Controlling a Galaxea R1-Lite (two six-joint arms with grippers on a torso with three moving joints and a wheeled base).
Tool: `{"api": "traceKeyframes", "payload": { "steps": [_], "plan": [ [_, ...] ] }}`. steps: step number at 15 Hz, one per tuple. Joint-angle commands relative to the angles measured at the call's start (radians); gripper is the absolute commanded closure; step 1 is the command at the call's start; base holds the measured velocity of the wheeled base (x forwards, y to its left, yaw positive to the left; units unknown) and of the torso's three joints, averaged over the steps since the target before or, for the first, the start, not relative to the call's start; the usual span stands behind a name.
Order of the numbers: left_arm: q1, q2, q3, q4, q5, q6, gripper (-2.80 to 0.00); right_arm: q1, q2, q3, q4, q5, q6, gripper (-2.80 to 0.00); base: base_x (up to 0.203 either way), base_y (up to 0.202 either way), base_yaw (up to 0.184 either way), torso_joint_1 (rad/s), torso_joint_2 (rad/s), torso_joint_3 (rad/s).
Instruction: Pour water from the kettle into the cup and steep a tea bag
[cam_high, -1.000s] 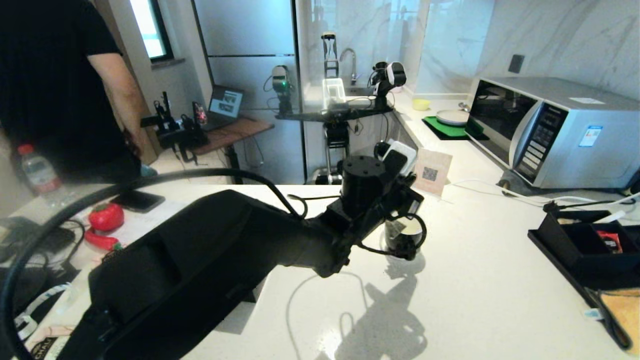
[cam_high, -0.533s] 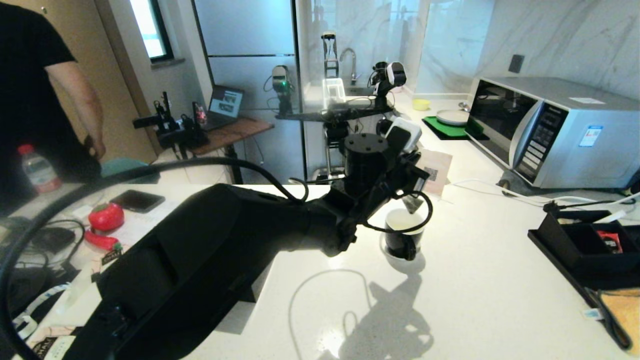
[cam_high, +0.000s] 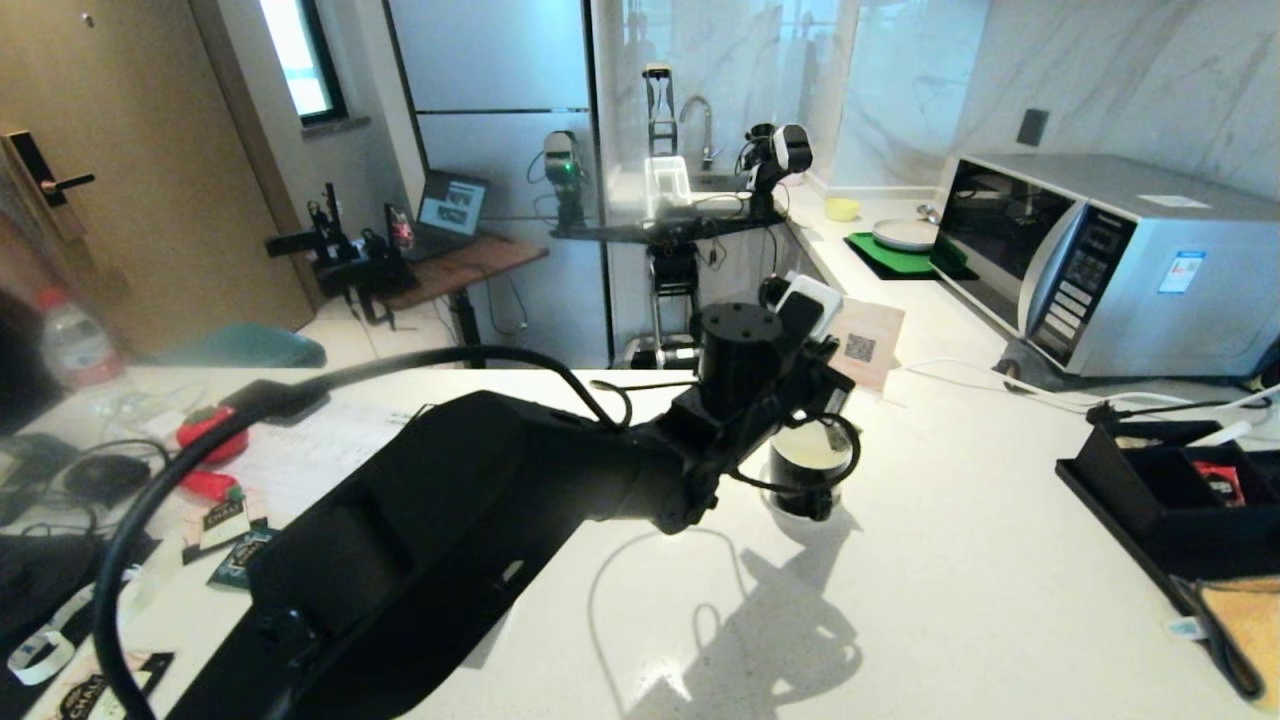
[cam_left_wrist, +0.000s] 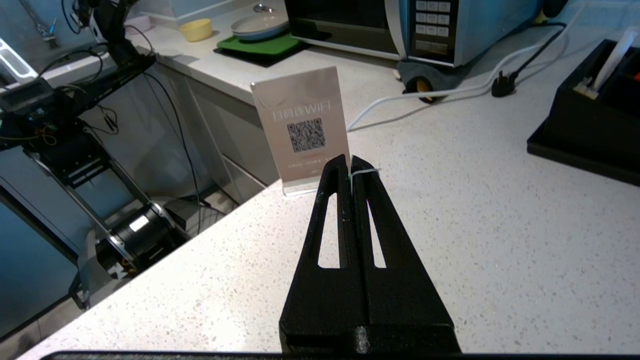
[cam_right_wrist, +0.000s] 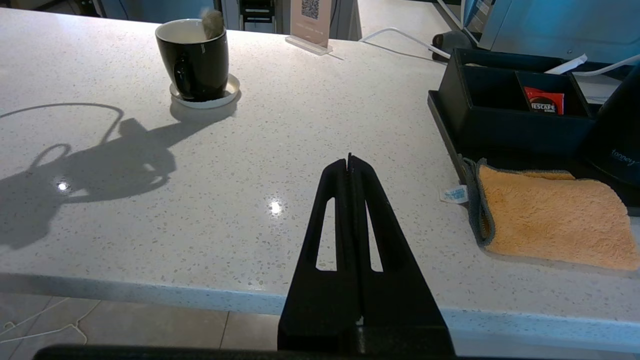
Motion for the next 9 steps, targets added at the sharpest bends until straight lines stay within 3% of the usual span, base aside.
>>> {"api": "traceKeyframes", "payload": {
  "steps": [1, 9],
  "plan": [
    [-0.001, 0.028, 0.000, -0.006, 0.001, 0.001, 0.00, 0.000, 0.000, 0.000, 0.000, 0.000, -0.001, 0.00, 0.000, 0.000, 0.000, 0.000, 0.00, 0.000],
    [0.003, 0.080, 0.002, -0.008, 0.002, 0.000, 0.00, 0.000, 0.000, 0.000, 0.000, 0.000, -0.001, 0.00, 0.000, 0.000, 0.000, 0.000, 0.00, 0.000]
  ]
}}
